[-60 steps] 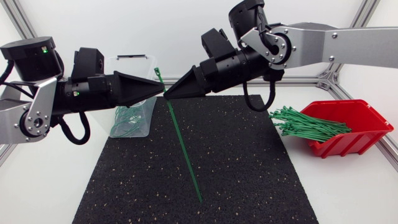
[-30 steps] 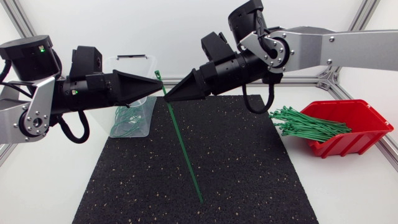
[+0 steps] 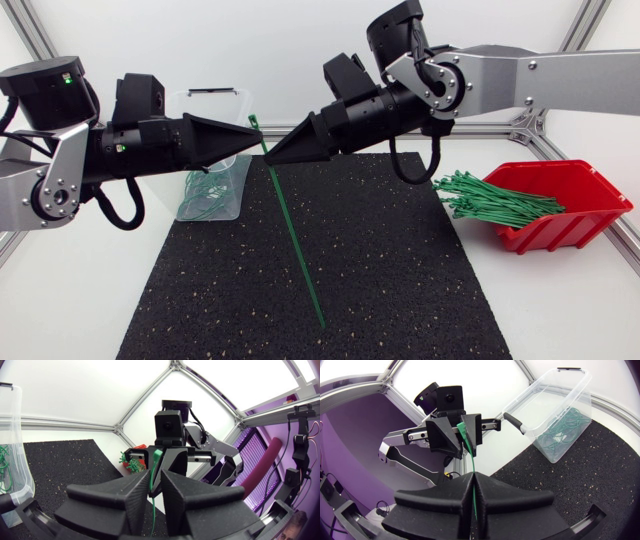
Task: Take a green cable tie from the red box, thread the tail through the head to close it, then place it in the transparent bin on the left.
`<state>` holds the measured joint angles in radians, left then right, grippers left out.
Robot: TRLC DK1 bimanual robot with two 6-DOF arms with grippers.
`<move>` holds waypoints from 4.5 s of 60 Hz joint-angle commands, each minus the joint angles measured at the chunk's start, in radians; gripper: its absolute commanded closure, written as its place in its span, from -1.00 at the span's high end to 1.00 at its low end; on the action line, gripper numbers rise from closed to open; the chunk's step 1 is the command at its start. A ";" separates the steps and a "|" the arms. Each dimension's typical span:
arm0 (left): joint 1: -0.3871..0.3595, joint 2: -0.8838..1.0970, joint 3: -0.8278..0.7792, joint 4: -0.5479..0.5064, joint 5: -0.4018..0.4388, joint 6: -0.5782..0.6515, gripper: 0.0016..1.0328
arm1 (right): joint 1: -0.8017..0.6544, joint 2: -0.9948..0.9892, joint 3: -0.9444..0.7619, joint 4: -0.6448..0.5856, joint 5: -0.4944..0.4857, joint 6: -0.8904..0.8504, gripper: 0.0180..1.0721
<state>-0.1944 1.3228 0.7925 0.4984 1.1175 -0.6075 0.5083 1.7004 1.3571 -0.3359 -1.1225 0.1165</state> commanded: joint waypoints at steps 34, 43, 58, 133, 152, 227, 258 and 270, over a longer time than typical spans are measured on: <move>-0.019 0.024 0.024 0.029 -0.021 -0.032 -0.93 | 0.030 0.013 -0.036 0.015 -0.022 0.038 -0.89; -0.017 0.026 0.024 0.029 -0.027 -0.034 -0.93 | 0.038 0.013 -0.032 0.017 -0.022 0.043 -0.89; -0.017 0.023 0.022 0.028 -0.038 -0.040 -0.93 | 0.022 0.004 -0.029 0.017 -0.011 0.038 -0.84; -0.037 0.062 0.383 -0.966 -0.294 0.563 -0.93 | 0.114 -0.315 -0.271 -0.213 1.115 -0.581 0.65; -0.076 0.130 0.467 -1.023 -0.269 0.543 -0.93 | 0.159 -0.390 -0.371 -0.115 1.346 -0.739 0.72; -0.086 0.421 0.709 -1.175 -0.176 0.686 -0.93 | 0.507 -0.398 -0.902 0.880 1.626 -1.585 0.90; -0.059 0.490 0.768 -1.230 -0.156 0.741 -0.93 | 0.627 -0.111 -0.862 1.045 1.529 -1.680 0.90; -0.046 0.509 0.778 -1.239 -0.156 0.753 -0.93 | 0.690 -0.035 -0.832 1.107 1.515 -1.715 0.90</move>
<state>-0.2550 1.7962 1.5352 -0.7254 0.9463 0.1146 1.1728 1.6341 0.5007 0.7425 0.3954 -1.5574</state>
